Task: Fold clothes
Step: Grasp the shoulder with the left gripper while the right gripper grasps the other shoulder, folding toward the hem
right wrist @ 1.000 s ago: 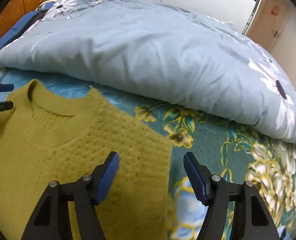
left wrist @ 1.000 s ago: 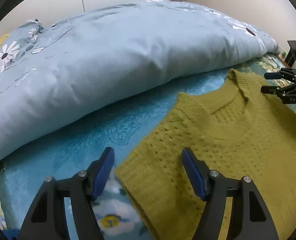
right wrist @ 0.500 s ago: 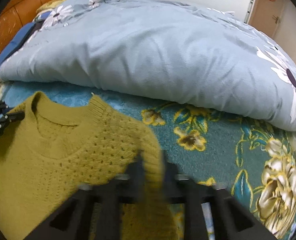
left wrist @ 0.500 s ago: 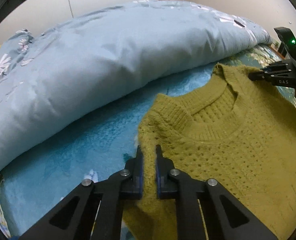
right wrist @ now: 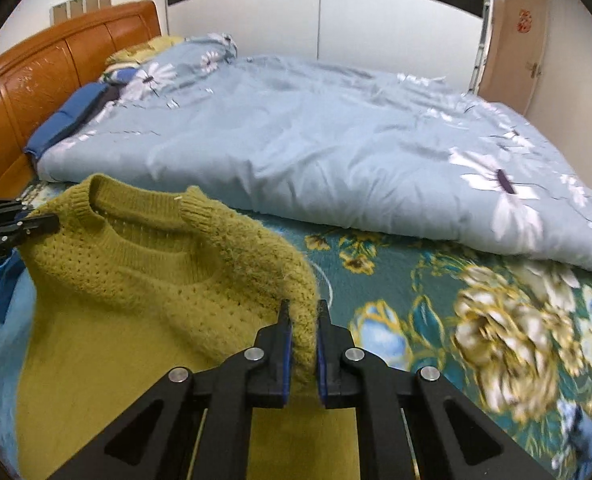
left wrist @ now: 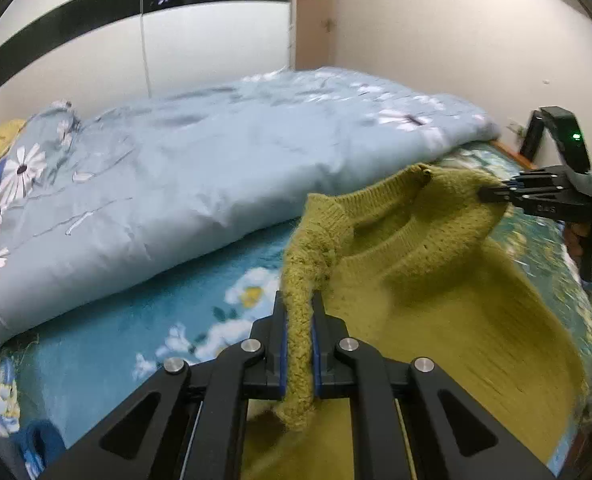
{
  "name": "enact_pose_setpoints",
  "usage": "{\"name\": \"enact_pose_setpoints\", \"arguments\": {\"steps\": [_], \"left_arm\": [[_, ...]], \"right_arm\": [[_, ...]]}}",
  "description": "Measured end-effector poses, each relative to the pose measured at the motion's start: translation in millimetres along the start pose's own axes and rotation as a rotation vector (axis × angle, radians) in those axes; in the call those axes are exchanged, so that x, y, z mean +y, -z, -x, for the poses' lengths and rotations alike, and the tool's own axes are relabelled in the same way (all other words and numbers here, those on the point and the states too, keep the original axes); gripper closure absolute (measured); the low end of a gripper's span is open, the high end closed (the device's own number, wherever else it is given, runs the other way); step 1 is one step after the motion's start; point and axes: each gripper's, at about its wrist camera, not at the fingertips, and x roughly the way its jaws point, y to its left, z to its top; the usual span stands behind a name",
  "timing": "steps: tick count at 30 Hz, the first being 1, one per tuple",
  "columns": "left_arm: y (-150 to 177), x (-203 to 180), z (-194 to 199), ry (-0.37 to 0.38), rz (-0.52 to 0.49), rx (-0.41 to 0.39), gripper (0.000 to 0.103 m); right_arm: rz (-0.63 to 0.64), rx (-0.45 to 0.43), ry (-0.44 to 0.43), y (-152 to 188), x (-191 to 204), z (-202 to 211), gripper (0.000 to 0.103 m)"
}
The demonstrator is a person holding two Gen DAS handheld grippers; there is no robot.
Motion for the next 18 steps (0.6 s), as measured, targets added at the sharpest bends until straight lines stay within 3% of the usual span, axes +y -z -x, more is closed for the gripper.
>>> {"name": "enact_pose_setpoints", "arguments": {"steps": [7, 10, 15, 18], "left_arm": [[48, -53, 80, 0.029, -0.077, -0.114, 0.094], [76, -73, 97, 0.033, -0.105, -0.123, 0.094], [137, -108, 111, 0.071, -0.121, -0.077, 0.093], [168, -121, 101, 0.089, -0.112, -0.006, 0.093]], "right_arm": [[-0.082, -0.111, 0.020, 68, 12, 91, 0.093], [-0.121, -0.131, 0.008, 107, 20, 117, 0.093], [-0.206, -0.113, -0.017, 179, 35, 138, 0.093], [-0.244, -0.067, -0.022, 219, 39, 138, 0.093]]}}
